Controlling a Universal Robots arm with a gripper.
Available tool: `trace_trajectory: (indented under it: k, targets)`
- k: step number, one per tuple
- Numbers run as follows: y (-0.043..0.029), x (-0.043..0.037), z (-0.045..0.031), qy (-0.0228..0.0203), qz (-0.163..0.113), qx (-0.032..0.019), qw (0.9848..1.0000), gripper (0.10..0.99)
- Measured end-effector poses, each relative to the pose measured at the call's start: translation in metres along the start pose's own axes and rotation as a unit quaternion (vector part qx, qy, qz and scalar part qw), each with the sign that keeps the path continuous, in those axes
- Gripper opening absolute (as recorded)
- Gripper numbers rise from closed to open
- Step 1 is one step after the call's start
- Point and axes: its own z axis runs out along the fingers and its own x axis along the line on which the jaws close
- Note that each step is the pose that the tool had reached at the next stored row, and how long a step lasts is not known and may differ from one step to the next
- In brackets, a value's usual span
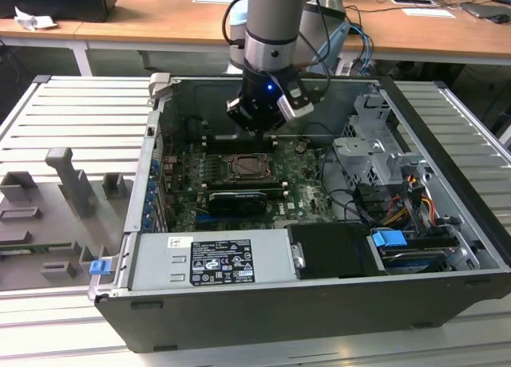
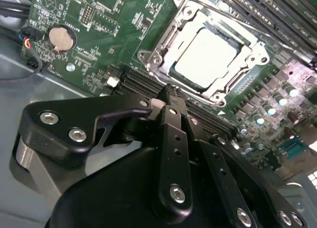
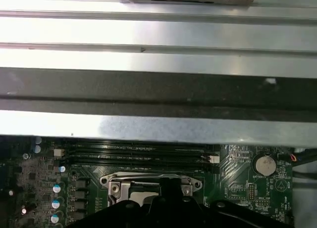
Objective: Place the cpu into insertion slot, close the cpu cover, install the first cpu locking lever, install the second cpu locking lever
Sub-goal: 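Install the second cpu locking lever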
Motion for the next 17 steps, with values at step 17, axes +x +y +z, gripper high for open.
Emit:
trace_trajectory:
  k: [17]
  targets:
    - [-0.0112,0.0013,-0.0214,0.0,0.0,0.0,1.0,0.106]
